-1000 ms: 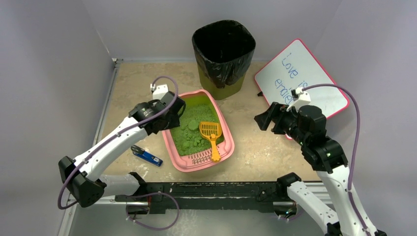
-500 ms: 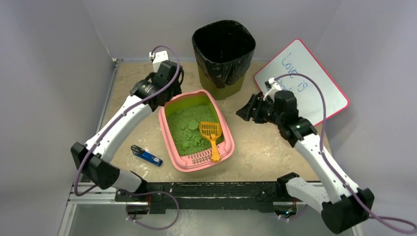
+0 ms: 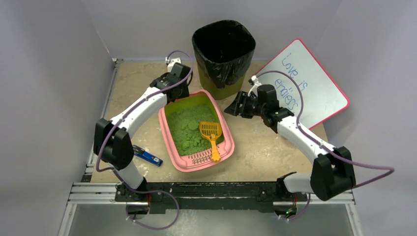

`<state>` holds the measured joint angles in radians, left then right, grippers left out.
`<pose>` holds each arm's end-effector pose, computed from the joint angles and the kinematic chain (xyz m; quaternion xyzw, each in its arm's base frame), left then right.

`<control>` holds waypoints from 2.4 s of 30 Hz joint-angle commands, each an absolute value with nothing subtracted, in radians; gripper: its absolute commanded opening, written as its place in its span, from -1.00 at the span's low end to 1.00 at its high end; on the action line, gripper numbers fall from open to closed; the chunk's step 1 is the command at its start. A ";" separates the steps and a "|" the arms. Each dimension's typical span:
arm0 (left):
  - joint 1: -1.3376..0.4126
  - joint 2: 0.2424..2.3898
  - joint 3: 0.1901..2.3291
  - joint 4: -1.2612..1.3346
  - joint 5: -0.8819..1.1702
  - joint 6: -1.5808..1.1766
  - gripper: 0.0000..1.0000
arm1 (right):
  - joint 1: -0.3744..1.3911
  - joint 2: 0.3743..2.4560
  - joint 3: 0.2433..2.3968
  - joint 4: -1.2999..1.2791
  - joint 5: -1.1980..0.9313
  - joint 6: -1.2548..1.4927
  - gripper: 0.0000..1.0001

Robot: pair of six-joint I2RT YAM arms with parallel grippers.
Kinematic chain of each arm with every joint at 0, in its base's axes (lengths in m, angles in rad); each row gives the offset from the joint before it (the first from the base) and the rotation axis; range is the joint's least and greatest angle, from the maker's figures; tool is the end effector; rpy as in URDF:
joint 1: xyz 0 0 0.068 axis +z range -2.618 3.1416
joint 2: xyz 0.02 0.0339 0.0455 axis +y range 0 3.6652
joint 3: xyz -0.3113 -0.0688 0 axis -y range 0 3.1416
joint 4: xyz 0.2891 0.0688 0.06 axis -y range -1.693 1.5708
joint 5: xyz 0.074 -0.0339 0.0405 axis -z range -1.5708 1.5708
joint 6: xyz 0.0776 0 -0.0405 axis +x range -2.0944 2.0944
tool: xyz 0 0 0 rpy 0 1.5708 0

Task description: Clean the litter box

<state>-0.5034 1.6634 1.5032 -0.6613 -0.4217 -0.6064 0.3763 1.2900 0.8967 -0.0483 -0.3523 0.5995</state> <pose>0.4028 -0.1856 0.3306 -0.1233 0.9049 -0.0230 0.4068 0.3217 0.1559 0.2945 -0.0006 0.8370 0.3777 0.3959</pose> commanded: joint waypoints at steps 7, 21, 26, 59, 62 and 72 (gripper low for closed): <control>-0.491 1.740 1.350 -0.589 -0.407 -0.610 -0.33 | 0.422 1.424 0.857 0.072 -0.394 0.615 0.07; -0.491 1.638 1.482 -0.689 -0.370 -0.609 -0.23 | 0.433 1.285 0.944 -0.211 -0.231 0.621 -0.04; -0.491 1.539 1.509 -0.711 -0.363 -0.608 0.09 | 0.448 1.180 0.968 -0.340 -0.178 0.656 -0.02; -0.491 0.837 1.147 -0.721 -0.543 -0.633 0.54 | 0.937 1.457 1.216 -0.624 0.205 0.797 -0.09; -0.491 0.814 1.141 -0.722 -0.556 -0.635 0.52 | 0.951 1.506 1.223 -0.621 0.206 0.793 -0.07; -0.491 0.785 1.131 -0.759 -0.585 -0.637 0.50 | 0.980 1.607 1.223 -0.585 0.187 0.781 -0.14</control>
